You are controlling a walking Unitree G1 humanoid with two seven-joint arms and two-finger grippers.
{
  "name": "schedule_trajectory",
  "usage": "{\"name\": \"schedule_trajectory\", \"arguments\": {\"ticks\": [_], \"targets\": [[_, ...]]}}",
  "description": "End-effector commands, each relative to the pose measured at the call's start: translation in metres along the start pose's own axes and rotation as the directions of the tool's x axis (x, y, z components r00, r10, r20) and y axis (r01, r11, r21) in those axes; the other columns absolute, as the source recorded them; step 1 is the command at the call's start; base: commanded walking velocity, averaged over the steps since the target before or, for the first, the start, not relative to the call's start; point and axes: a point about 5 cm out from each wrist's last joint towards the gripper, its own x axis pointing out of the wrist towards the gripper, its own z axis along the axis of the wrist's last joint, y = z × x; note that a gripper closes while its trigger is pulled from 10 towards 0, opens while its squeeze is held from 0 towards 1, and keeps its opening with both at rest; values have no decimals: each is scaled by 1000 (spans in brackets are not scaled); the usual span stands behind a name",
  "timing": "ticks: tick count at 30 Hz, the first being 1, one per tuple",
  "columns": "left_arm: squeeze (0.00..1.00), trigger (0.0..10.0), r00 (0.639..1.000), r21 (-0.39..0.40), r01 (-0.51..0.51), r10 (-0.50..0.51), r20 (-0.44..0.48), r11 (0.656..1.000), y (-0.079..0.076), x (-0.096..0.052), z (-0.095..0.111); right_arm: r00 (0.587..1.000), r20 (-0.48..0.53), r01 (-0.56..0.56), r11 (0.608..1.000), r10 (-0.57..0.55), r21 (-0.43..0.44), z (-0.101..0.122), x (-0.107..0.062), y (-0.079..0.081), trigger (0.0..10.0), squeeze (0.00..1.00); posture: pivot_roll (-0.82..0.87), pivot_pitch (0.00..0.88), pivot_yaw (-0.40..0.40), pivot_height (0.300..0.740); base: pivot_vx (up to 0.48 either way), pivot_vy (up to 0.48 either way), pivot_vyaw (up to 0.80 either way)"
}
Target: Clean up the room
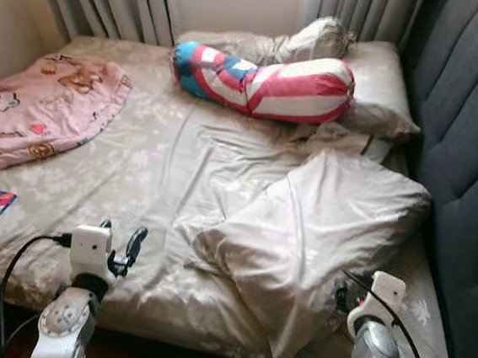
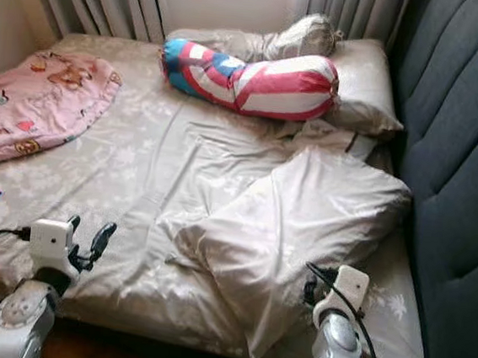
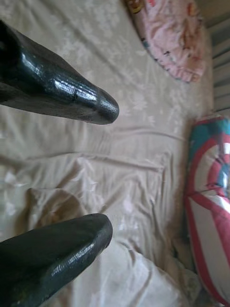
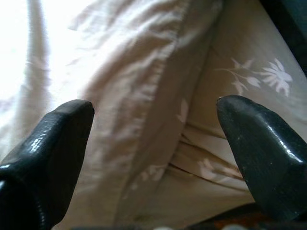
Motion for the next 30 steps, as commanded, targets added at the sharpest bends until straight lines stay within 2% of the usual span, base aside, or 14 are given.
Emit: {"name": "schedule_trajectory", "arguments": {"ticks": [1,6,7,11,17,23,30], "targets": [[0,10000,1000,-22,-11,11,7,1000,1,-1,3,1000,-19,2,1000,-2,14,-4,-1,0,10000,1000,146,164,35,726,0,0,0],[0,10000,1000,-48,9,-9,4,999,-6,8,4,1000,10,-27,999,26,21,1,0,2,10000,1000,132,191,32,726,0,0,0],[0,10000,1000,-59,27,-28,-1,998,-14,15,4,998,36,-60,998,60,1,4,0,7,10000,0,115,193,29,726,0,0,0],[0,10000,998,-83,54,-55,-4,995,-26,24,5,989,63,-134,990,137,-46,8,0,15,10000,0,87,205,22,726,0,0,0],[0,10000,998,-100,62,-64,-11,993,-34,26,4,982,61,-175,982,179,-67,7,-1,17,10000,0,82,233,10,726,0,0,0],[0,10000,999,-106,46,-47,-8,993,-30,17,5,988,39,-151,988,152,-34,1,-2,17,10000,0,110,265,28,726,0,0,0],[0,10000,999,-90,44,-45,-7,995,-22,8,8,982,53,-183,982,181,42,3,-1,29,10000,0,138,290,49,726,0,0,0]]}}
